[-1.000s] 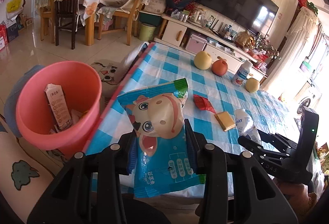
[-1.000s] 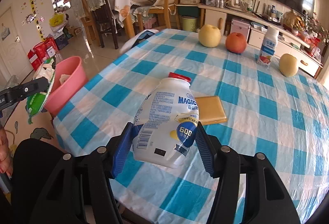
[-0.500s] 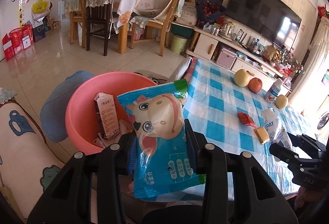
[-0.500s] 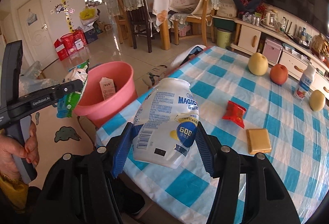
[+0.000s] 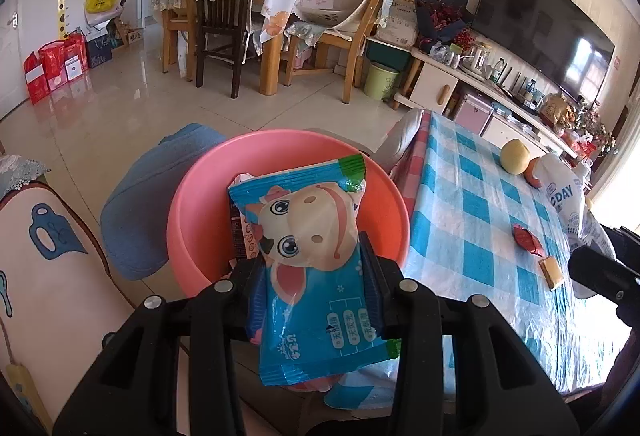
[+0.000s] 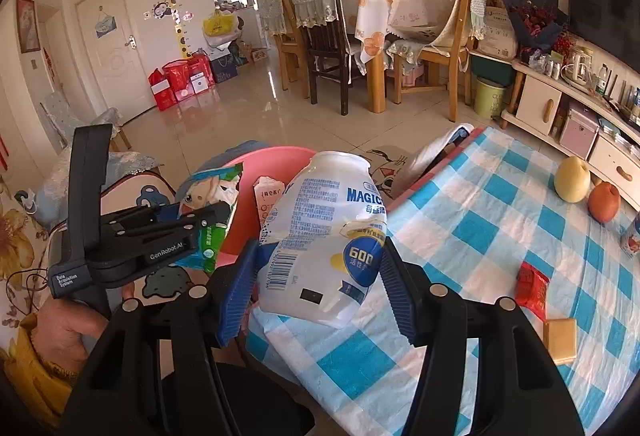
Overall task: Collect trash
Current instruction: 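Carry the held wipes pack and bottle over to the pink bin, then open the left tool over the bin while the right tool releases the bottle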
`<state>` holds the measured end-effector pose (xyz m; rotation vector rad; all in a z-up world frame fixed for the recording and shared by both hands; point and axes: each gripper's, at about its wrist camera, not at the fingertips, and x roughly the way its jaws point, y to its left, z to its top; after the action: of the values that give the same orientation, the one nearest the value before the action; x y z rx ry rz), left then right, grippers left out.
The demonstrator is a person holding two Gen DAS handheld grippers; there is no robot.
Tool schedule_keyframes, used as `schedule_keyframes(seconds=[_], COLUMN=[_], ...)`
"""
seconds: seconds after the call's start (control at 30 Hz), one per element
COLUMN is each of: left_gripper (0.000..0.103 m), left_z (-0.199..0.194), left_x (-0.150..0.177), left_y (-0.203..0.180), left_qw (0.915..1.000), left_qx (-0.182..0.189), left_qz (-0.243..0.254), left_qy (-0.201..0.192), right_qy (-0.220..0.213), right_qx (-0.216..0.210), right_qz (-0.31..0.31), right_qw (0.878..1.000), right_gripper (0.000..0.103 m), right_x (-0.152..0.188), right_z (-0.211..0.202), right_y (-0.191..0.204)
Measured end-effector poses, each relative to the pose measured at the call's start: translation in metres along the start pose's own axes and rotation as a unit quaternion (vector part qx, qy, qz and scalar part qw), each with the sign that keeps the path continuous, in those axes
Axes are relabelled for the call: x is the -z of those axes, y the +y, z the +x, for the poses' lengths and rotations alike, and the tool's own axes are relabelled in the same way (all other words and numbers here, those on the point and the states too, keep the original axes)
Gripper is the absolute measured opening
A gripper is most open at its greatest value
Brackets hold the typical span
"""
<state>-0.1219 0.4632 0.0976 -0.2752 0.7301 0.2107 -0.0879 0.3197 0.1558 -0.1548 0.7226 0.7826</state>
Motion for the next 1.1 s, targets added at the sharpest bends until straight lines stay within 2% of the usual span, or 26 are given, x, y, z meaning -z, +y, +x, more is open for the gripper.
schedule_keyframes(seconds=[0.4,0.77,0.87,0.93,0.97,1.03,1.1], left_gripper=[0.042,0.042,0.042,0.043,0.044,0.058,0.065], left_z=[0.034,0.057,0.063,0.068,0.068,0.067,0.062], left_x=[-0.001,-0.005,-0.004,-0.002,-0.001,0.001,0.003], left_y=[0.023,0.029,0.031,0.031,0.03,0.03,0.032], left_qw=[0.9998,0.9996,0.9996,0.9996,0.9996,0.9998,0.9999], left_qx=[-0.011,-0.012,-0.011,-0.014,-0.018,-0.012,-0.009], left_qz=[-0.012,-0.01,-0.01,-0.009,-0.003,-0.002,-0.006], left_qy=[0.014,0.022,0.024,0.024,0.02,0.018,0.007], right_qy=[0.003,0.007,0.016,0.022,0.022,0.021,0.021], right_qx=[-0.04,-0.051,-0.046,-0.044,-0.043,-0.038,-0.029], right_qz=[-0.018,-0.017,-0.023,-0.011,-0.006,0.003,0.016], right_qw=[0.999,0.999,0.999,0.999,0.999,0.999,0.999], right_gripper=[0.061,0.061,0.064,0.075,0.075,0.077,0.081], right_x=[-0.034,-0.049,-0.046,-0.042,-0.04,-0.036,-0.031], right_z=[0.051,0.096,0.108,0.113,0.113,0.113,0.11], right_y=[0.023,0.025,0.027,0.024,0.022,0.014,0.006])
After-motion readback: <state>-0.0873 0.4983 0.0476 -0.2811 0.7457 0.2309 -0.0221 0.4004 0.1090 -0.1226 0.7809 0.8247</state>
